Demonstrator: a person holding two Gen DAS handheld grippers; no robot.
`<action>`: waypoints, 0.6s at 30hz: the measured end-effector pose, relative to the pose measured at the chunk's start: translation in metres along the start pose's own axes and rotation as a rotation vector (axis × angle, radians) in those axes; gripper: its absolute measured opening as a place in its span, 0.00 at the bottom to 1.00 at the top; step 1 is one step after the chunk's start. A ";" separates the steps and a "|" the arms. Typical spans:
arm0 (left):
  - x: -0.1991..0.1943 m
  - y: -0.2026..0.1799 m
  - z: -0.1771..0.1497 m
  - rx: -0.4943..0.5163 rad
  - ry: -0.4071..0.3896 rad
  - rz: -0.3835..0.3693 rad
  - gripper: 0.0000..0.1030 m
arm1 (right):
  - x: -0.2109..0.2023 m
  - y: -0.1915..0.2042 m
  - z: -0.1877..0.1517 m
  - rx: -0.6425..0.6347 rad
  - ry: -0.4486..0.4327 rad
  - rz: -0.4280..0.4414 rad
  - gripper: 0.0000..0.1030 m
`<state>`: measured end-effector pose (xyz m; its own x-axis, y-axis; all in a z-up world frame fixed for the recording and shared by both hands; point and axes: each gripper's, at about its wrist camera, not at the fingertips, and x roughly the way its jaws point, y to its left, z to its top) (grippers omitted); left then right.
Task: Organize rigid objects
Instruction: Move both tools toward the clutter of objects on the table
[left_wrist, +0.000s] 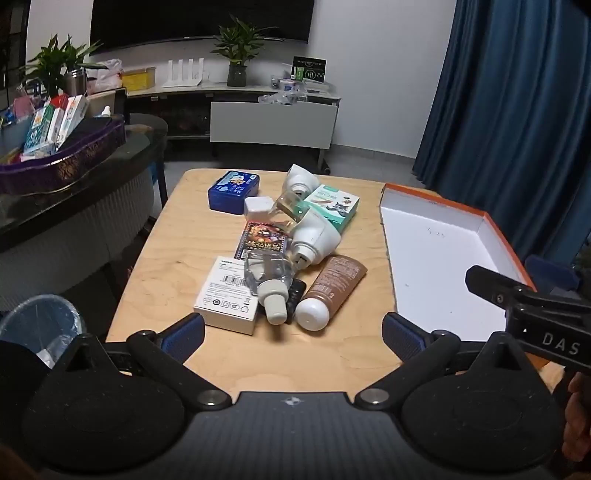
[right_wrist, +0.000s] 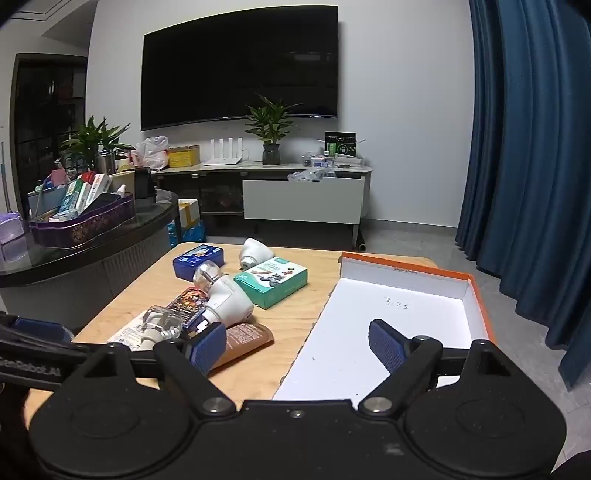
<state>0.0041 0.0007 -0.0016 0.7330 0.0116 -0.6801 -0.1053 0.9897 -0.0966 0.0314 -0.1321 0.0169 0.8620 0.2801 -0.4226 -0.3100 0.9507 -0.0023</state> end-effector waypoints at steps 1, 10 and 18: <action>0.002 0.001 0.001 -0.003 0.003 0.001 1.00 | 0.000 0.000 0.000 0.002 -0.001 0.003 0.96; 0.001 0.006 -0.008 -0.027 -0.024 0.017 1.00 | 0.009 0.006 -0.007 0.086 0.056 0.053 0.97; 0.011 0.021 -0.011 -0.079 0.004 0.032 1.00 | 0.019 0.002 -0.017 0.173 0.142 0.115 0.97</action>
<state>0.0024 0.0195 -0.0194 0.7260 0.0425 -0.6864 -0.1813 0.9746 -0.1314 0.0405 -0.1274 -0.0060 0.7562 0.3773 -0.5346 -0.3188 0.9259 0.2026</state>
